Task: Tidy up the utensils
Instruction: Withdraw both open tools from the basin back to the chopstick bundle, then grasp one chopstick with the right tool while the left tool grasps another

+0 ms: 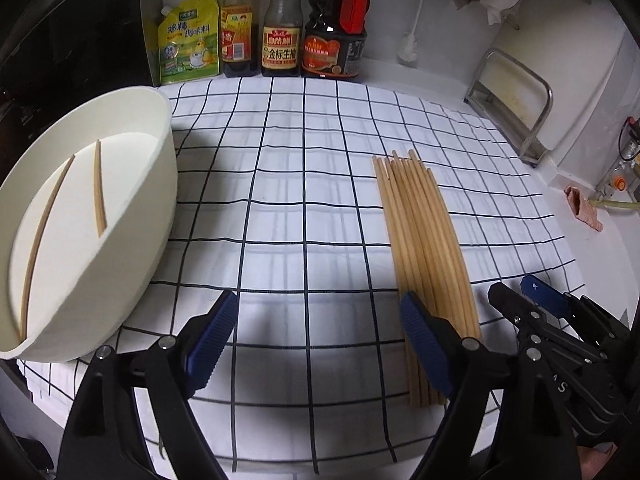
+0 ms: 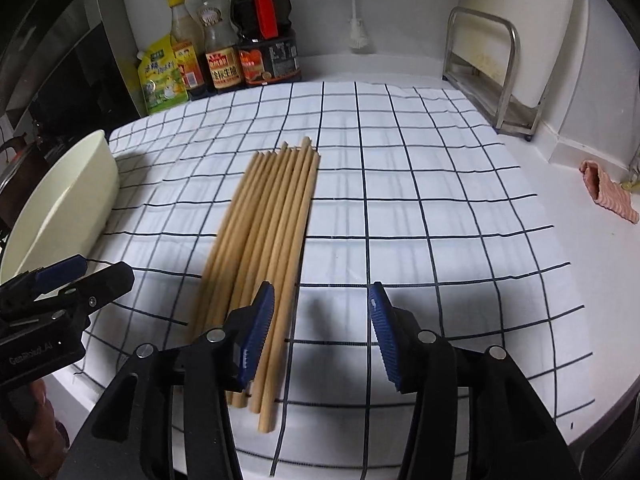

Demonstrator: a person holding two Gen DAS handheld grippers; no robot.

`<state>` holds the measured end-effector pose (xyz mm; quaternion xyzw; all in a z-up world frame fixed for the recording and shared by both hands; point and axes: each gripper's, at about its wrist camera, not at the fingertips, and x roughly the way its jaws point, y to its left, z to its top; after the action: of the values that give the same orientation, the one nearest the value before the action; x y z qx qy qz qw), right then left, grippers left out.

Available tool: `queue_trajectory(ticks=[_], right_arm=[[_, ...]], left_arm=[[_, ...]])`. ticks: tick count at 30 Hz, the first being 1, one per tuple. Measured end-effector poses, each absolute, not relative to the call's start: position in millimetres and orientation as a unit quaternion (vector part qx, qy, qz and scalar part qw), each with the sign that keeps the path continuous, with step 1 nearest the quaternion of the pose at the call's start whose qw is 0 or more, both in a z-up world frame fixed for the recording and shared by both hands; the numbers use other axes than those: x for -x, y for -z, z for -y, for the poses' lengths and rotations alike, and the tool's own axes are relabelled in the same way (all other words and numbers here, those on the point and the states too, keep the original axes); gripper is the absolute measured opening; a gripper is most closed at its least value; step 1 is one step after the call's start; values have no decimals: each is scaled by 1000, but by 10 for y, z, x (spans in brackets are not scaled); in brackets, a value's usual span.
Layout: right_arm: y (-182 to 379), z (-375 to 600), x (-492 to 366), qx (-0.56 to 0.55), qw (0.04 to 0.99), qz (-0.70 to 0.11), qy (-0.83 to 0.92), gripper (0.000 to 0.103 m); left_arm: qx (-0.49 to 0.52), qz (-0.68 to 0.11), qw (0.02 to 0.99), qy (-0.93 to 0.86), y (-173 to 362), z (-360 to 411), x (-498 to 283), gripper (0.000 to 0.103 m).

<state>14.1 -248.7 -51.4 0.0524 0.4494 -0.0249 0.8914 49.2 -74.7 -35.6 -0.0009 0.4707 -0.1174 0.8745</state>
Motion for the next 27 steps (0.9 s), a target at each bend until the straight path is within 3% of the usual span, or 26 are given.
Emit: queue_trajectory(ticks=[27], right_arm=[[700, 2684, -281, -30, 884, -465, 43, 47]], left_arm=[[-19, -490, 864, 116, 630, 1020, -741, 85]])
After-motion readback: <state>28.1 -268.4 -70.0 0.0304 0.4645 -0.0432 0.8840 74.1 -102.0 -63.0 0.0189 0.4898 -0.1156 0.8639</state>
